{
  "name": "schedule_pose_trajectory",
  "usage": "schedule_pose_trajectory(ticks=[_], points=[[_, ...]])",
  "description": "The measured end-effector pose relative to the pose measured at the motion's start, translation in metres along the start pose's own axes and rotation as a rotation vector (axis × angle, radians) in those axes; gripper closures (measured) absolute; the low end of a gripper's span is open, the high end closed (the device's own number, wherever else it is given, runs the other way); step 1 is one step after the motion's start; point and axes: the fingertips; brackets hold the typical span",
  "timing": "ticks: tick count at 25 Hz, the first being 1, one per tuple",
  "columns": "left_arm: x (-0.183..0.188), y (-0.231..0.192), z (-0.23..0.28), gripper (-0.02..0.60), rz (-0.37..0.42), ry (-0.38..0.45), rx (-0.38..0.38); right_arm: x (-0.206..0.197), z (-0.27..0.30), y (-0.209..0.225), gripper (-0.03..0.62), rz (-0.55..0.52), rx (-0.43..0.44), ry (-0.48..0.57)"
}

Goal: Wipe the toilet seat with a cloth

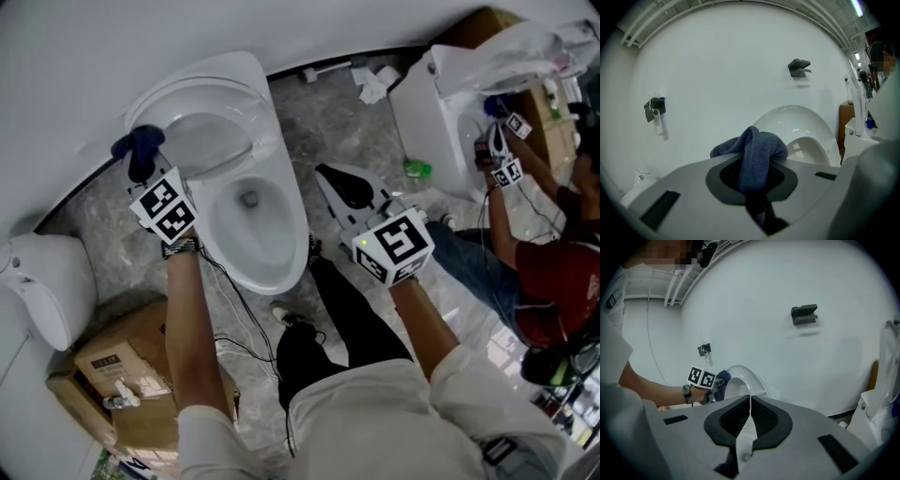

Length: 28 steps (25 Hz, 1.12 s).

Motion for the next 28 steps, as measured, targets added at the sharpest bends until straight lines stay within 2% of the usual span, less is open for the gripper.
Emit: schedule_pose_trajectory(ticks=[5, 11, 14, 16, 20, 22, 24, 28], points=[[0.021, 0.014, 0.002, 0.543, -0.027, 0.024, 0.007, -0.002, -0.002, 0.009, 0.565, 0.005, -0.011, -0.002], [0.061, 0.061, 0.008, 0.543, 0.021, 0.088, -0.146, -0.003, -0.002, 0.016, 0.565, 0.011, -0.023, 0.0], [0.07, 0.081, 0.01, 0.543, 0.037, 0.106, -0.187, -0.007, -0.003, 0.02, 0.565, 0.02, -0.032, -0.002], [0.073, 0.095, 0.01, 0.543, 0.049, 0.12, -0.219, -0.009, -0.004, 0.023, 0.565, 0.023, -0.037, -0.002], [0.074, 0.139, 0.012, 0.543, 0.084, 0.139, -0.34, -0.012, -0.002, 0.027, 0.565, 0.022, -0.04, -0.005], [0.073, 0.154, 0.013, 0.543, 0.067, 0.142, -0.37, -0.013, -0.002, 0.031, 0.565, 0.022, -0.047, -0.004], [0.066, 0.167, 0.012, 0.543, 0.048, 0.134, -0.405, -0.014, -0.004, 0.037, 0.565, 0.021, -0.053, -0.004], [0.046, 0.198, 0.009, 0.543, 0.065, 0.096, -0.478, -0.014, -0.008, 0.047, 0.565, 0.023, -0.066, -0.002]])
Point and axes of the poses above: the fingertips, and each gripper's own axes: z forward along the fingers, y to its right, x out of its top, and after that the axes turned 9 degrees about y, right-handed
